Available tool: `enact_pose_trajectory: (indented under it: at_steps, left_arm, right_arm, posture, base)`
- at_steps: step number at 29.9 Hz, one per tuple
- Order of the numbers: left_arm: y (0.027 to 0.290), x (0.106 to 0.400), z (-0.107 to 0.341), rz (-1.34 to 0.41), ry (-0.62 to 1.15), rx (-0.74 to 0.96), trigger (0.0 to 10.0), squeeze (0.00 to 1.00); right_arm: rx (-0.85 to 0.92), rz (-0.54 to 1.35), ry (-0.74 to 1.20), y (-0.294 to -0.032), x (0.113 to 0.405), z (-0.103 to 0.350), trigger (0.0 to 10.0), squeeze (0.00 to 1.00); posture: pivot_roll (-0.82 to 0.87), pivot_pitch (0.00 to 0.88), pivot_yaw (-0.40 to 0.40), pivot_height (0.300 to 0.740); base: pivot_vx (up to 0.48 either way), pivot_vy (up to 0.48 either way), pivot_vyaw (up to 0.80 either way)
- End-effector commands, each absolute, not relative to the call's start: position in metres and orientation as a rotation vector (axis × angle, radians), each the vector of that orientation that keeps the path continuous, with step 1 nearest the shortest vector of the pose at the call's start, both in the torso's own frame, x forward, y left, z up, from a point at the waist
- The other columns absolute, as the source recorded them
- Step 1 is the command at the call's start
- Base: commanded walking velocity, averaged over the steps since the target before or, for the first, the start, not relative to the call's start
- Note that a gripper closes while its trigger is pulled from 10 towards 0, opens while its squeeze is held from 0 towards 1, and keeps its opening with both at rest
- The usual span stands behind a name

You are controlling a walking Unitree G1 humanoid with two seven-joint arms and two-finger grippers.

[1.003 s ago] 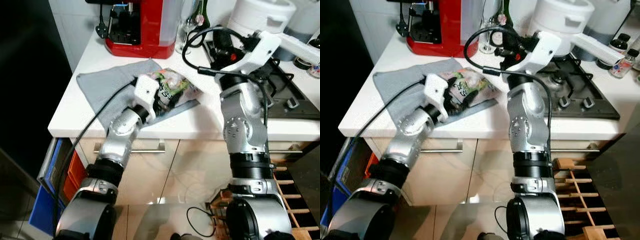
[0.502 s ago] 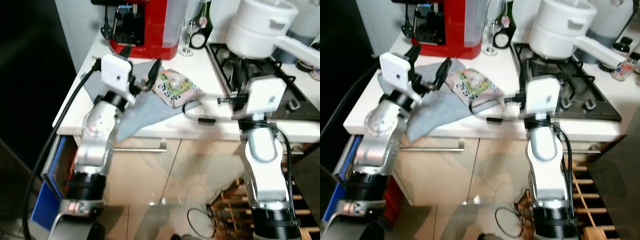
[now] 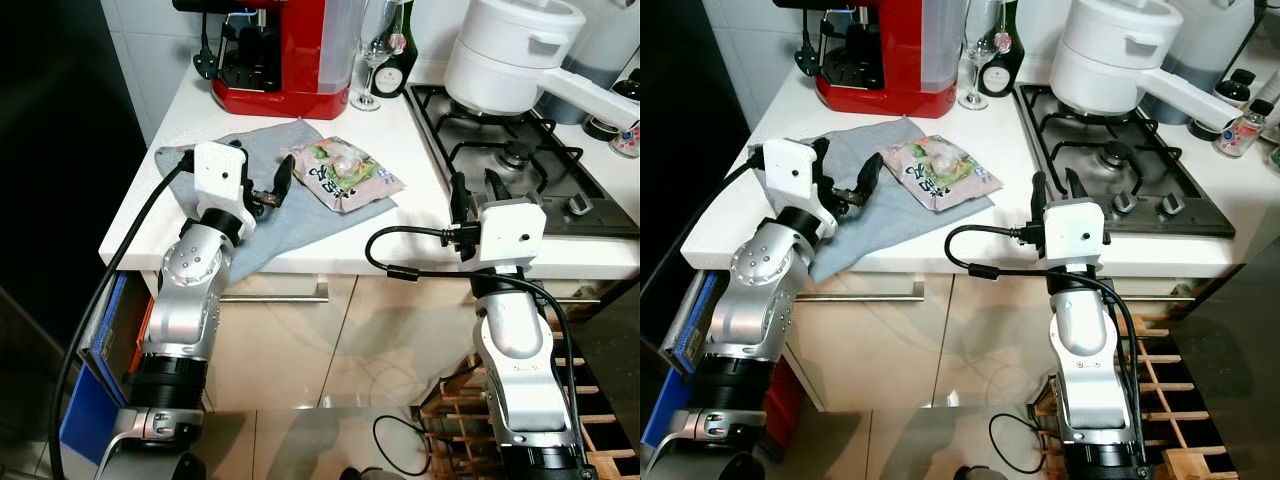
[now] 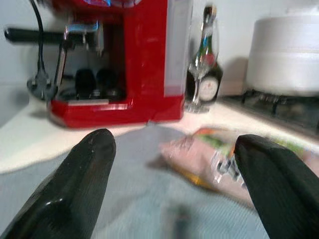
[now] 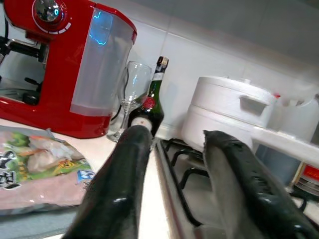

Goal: Restocking fridge

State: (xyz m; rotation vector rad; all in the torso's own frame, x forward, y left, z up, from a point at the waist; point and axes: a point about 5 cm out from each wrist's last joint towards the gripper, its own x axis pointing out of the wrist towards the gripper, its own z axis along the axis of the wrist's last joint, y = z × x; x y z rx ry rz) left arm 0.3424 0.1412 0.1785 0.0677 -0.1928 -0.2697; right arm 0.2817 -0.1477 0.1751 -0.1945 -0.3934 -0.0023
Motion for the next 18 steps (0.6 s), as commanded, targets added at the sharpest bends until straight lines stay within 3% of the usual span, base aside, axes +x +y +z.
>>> enact_pose_trajectory:
  at_steps: [1,4,5,6,7,18]
  left_arm:
    - [0.144,0.347,0.172,-0.259,-0.161,0.083,10.0,0.0]
    - [0.15,0.355,0.17,-0.245,-0.124,0.082,10.0,0.0]
    - [0.151,0.357,0.171,-0.243,-0.115,0.073,10.0,0.0]
    - [0.152,0.36,0.172,-0.25,-0.105,0.041,10.0,0.0]
    - [0.153,0.363,0.173,-0.25,-0.095,-0.002,10.0,0.0]
    - [0.138,0.398,0.194,-0.333,-0.041,-0.268,10.0,0.0]
  right_arm:
    - [-0.173,0.002,-0.364,-0.147,0.285,0.172,10.0,1.0]
    - [-0.174,0.006,-0.365,-0.147,0.287,0.172,10.0,0.98]
    - [-0.175,0.008,-0.365,-0.147,0.288,0.172,10.0,0.52]
    - [-0.176,0.008,-0.365,-0.148,0.288,0.173,10.0,0.52]
    - [-0.176,0.004,-0.36,-0.148,0.288,0.172,10.0,0.0]
    - [-0.131,0.029,-0.328,-0.14,0.27,0.164,10.0,0.0]
  posture:
    - [-0.11,0.0,-0.055,0.74]
    - [-0.11,0.0,-0.053,0.74]
    - [-0.11,0.0,-0.053,0.74]
    - [-0.1,0.0,-0.053,0.74]
    - [-0.1,0.0,-0.048,0.74]
    - [-0.17,0.0,0.009,0.74]
  base:
    - [0.0,0.0,0.0]
    - [0.0,0.0,0.0]
    - [0.0,0.0,0.0]
    - [0.0,0.0,0.0]
    - [0.0,0.0,0.0]
    - [0.0,0.0,0.0]
